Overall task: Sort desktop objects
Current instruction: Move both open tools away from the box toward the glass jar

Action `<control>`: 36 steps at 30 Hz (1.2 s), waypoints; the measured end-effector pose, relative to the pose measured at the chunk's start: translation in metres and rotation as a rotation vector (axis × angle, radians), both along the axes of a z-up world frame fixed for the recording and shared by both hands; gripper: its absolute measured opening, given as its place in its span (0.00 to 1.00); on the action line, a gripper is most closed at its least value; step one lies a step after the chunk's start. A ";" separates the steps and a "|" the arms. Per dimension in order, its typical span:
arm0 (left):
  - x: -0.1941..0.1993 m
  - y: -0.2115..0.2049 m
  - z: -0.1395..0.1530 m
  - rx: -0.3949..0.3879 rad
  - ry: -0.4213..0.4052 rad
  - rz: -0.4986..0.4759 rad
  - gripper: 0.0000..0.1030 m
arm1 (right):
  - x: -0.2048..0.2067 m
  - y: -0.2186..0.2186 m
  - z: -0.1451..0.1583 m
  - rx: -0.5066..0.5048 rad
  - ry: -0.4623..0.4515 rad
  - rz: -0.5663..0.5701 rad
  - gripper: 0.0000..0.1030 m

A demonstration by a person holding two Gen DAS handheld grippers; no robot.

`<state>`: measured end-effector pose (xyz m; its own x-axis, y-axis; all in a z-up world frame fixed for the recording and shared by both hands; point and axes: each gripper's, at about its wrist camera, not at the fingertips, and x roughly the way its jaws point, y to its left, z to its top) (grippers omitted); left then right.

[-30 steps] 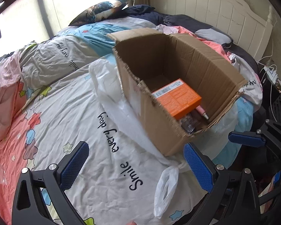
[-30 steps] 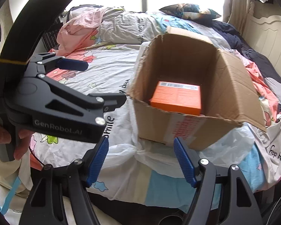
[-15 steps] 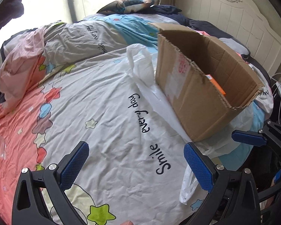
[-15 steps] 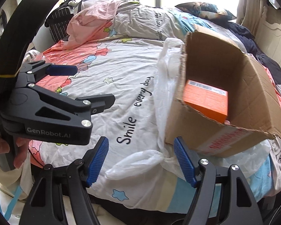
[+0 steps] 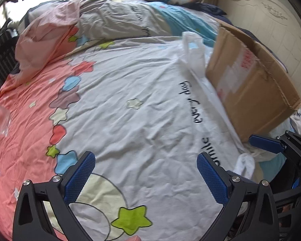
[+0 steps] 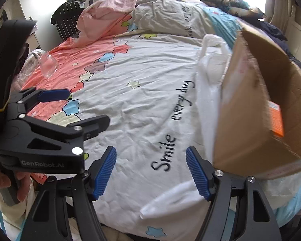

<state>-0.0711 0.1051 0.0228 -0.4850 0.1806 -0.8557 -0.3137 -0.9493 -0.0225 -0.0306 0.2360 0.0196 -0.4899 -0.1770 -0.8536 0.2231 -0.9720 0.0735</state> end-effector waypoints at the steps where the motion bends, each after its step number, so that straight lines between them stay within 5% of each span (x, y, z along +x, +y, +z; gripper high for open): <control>1: -0.001 -0.006 -0.002 -0.002 0.001 0.015 1.00 | -0.004 -0.005 -0.003 0.000 -0.003 0.000 0.66; 20: -0.010 -0.108 -0.035 -0.001 0.008 0.266 1.00 | -0.045 -0.073 -0.038 0.005 -0.011 0.007 0.66; 36: -0.009 -0.121 -0.049 0.004 0.004 0.270 1.00 | -0.057 -0.088 -0.047 0.031 -0.005 -0.015 0.66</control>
<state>-0.0803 -0.0155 -0.0262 -0.5195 0.0478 -0.8531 -0.0495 -0.9984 -0.0257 -0.0874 0.1483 -0.0271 -0.4881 -0.1431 -0.8610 0.2080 -0.9771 0.0445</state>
